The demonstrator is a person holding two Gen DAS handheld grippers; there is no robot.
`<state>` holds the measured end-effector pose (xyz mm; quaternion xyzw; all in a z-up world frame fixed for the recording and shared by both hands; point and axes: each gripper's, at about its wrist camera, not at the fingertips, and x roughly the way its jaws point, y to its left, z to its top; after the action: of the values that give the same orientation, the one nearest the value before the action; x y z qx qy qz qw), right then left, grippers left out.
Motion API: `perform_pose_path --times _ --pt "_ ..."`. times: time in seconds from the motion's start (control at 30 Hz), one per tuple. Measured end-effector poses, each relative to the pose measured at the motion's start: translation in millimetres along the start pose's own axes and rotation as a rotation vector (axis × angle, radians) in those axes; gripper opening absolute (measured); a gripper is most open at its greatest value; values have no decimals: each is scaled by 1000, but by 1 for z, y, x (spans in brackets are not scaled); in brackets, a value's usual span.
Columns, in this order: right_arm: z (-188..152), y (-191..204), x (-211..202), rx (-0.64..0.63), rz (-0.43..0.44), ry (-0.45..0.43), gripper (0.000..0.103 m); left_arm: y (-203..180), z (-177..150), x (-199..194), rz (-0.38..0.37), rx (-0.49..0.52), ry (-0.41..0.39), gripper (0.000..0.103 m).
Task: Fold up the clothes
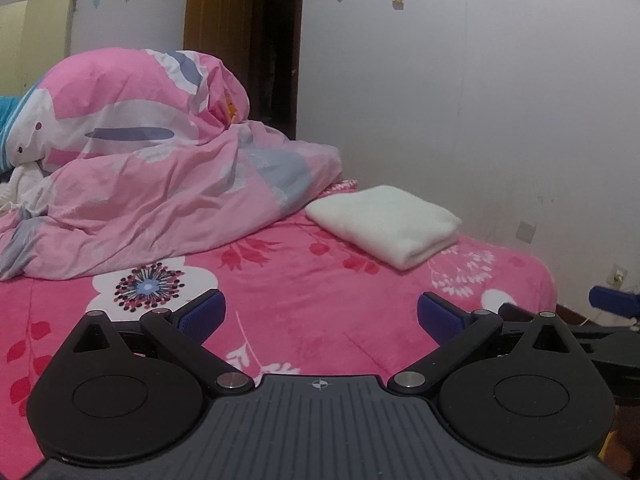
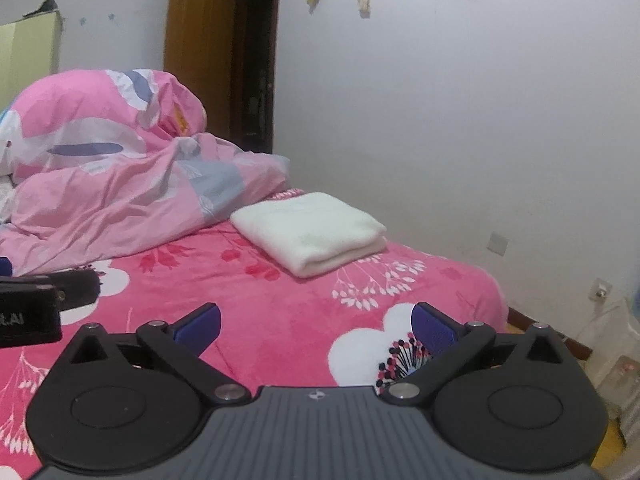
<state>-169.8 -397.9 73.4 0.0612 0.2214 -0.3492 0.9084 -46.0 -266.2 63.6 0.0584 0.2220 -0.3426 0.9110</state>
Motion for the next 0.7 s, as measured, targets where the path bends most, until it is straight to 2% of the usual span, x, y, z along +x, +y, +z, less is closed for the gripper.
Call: perform_pose_path --times 0.3,0.7 --pt "0 12 -7 -42 -6 -34 103 3 0 -1 10 -27 -4 103" --pt "0 15 -3 -29 2 -7 103 10 -2 1 23 -45 16 103"
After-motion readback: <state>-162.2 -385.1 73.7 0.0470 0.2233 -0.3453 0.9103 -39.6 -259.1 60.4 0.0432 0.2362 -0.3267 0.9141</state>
